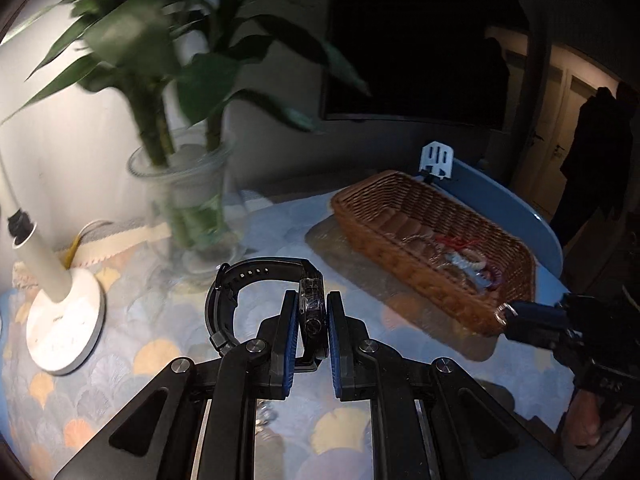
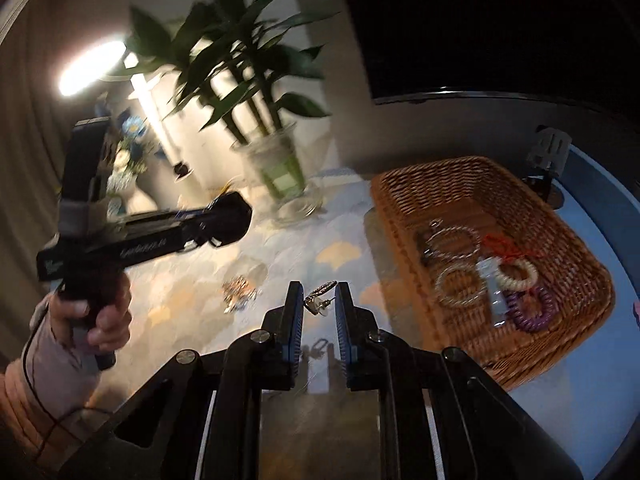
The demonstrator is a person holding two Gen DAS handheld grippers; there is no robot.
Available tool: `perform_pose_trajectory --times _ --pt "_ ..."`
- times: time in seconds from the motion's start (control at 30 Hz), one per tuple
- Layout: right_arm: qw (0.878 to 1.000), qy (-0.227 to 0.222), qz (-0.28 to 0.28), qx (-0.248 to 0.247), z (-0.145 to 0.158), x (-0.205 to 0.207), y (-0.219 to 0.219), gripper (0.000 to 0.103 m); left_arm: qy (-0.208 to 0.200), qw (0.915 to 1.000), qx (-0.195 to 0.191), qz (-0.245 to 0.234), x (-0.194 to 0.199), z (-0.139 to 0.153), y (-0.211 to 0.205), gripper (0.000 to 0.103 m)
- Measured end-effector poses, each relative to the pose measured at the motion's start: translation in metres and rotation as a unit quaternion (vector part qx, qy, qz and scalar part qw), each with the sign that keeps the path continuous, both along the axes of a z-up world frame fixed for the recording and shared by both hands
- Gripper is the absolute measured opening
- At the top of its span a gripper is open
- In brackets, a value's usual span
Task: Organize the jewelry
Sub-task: 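Carry both items over the wicker basket and open both tools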
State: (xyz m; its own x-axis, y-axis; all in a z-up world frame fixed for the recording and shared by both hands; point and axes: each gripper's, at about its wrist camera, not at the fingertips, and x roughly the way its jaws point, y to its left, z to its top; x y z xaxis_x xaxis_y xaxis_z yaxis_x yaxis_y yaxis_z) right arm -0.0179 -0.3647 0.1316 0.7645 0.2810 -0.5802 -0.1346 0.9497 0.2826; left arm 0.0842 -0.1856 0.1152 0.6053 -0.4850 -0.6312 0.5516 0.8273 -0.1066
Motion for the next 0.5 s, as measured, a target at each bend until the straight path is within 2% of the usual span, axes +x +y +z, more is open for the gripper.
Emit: perform_pose_trajectory --times 0.1,0.2,0.33,0.5 --pt "0.997 -0.001 -0.064 0.036 0.005 0.013 -0.037 0.018 -0.007 0.9995 -0.002 -0.031 0.008 0.013 -0.035 0.014" --pt "0.991 0.019 -0.119 0.057 -0.004 0.028 -0.068 0.018 -0.005 0.9983 -0.004 -0.057 0.023 0.02 -0.07 0.014" --pt "0.984 0.055 -0.15 0.074 -0.023 0.038 -0.088 0.018 0.021 0.9966 0.004 -0.08 0.046 0.011 -0.114 0.014" --pt "0.982 0.071 -0.164 0.053 -0.034 0.039 -0.094 0.018 0.066 0.9932 0.013 -0.096 0.078 -0.011 -0.156 0.014"
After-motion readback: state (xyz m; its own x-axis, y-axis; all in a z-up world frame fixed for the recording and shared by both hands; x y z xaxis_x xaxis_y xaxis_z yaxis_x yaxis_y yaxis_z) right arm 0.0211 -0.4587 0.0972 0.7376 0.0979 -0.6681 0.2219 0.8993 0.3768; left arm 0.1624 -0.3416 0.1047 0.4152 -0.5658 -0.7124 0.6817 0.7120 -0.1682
